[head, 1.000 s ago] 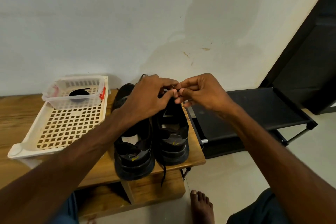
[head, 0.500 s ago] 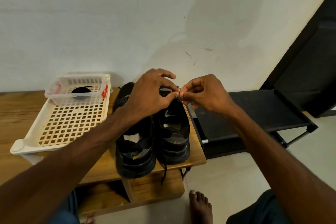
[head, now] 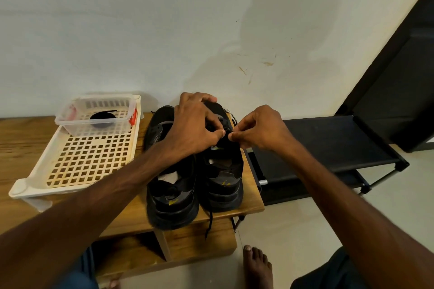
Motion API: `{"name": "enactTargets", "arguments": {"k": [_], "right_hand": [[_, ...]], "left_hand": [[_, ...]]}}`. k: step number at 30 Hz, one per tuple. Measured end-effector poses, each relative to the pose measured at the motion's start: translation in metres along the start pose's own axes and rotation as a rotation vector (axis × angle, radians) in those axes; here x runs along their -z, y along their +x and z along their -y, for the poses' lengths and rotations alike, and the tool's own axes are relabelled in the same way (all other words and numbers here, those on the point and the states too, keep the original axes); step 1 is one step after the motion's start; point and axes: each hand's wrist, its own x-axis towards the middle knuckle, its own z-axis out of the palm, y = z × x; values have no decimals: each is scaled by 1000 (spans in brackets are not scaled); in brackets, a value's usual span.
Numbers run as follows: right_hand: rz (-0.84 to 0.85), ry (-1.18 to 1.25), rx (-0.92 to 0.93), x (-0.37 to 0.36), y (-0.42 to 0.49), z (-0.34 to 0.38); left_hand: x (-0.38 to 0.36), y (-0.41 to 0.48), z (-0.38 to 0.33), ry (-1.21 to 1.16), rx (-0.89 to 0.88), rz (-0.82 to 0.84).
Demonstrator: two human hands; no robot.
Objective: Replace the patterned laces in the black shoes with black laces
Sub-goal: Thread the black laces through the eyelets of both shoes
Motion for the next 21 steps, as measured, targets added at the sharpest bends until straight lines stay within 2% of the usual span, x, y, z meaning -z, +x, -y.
{"name": "enactTargets", "arguments": {"k": [5, 11, 16, 21], "right_hand": [[1, -21, 17, 0, 0, 0], [50, -23, 32, 5, 0, -1], [139, 150, -51, 9, -2, -3], [172, 165, -49, 10, -1, -5]], "left_hand": [[-4, -4, -4, 46, 2, 43], [-15, -5, -5, 42, 52, -25], [-16, -6, -6, 1, 86, -13], [-18, -5, -10, -7, 105, -5]]}}
